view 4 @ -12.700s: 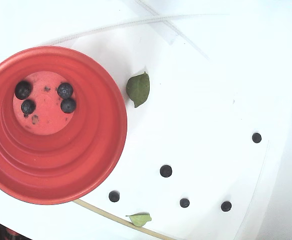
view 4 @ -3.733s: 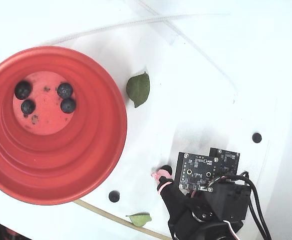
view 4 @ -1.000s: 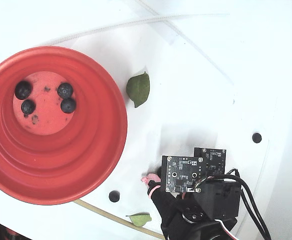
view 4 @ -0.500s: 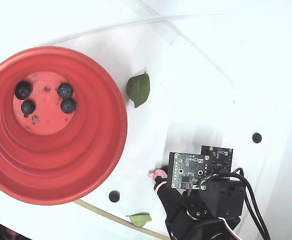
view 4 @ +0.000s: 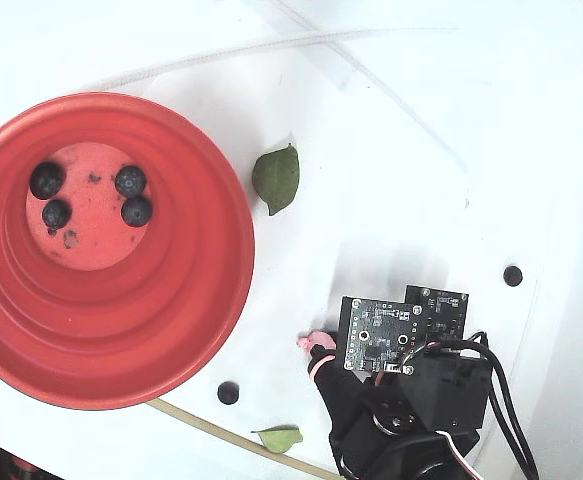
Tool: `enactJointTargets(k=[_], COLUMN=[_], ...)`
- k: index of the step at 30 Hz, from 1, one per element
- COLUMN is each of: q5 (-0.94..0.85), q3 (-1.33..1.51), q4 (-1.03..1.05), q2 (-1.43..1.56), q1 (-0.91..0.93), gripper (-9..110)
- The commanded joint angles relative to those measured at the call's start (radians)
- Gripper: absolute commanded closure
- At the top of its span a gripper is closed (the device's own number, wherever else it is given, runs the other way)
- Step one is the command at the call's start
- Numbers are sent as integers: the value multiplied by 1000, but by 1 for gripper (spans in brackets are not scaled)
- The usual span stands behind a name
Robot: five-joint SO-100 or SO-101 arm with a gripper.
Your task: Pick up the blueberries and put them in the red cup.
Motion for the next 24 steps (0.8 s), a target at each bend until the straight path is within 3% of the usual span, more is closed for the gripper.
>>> enactJointTargets(k=[1, 24], q5=[6, 8], q3=[12, 28], q4=[-9, -49], q2=[8, -32], q1=[-26, -31], gripper=[86, 89])
